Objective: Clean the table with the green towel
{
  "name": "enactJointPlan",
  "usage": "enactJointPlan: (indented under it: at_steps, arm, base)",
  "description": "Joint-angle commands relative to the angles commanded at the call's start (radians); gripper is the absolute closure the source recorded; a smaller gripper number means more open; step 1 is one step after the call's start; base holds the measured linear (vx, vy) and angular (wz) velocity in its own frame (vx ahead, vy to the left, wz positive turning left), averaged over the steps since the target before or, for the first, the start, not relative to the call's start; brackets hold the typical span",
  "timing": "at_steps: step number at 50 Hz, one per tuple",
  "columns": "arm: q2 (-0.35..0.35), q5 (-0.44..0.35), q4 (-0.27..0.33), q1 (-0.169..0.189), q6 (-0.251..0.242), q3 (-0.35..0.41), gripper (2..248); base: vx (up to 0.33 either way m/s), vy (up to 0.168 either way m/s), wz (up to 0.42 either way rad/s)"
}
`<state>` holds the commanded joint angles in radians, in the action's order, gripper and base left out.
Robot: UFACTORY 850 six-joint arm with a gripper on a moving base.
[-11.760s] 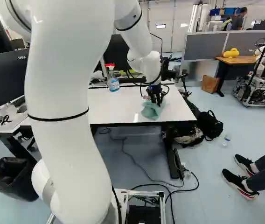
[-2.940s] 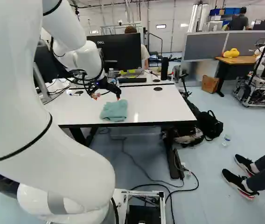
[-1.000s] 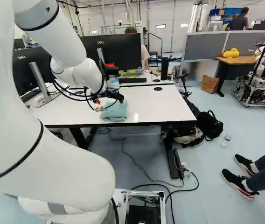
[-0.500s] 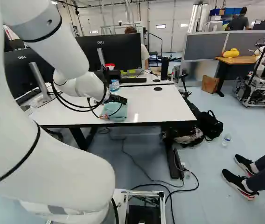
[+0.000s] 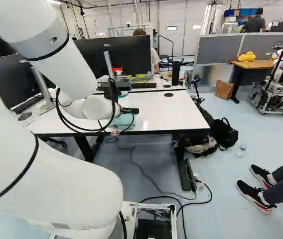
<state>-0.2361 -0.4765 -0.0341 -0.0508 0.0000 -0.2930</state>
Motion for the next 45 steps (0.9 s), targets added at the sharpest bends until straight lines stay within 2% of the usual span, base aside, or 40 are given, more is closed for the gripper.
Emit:
enactJointPlan:
  at_steps: [22, 45]
  arm:
    - [-0.02, -0.181, 0.016, 0.023, 0.0, 0.094, 3]
    - [-0.034, -0.311, 0.027, 0.04, 0.0, 0.162, 3]
  base:
    - [0.0, 0.0, 0.0]
    - [0.0, 0.0, 0.0]
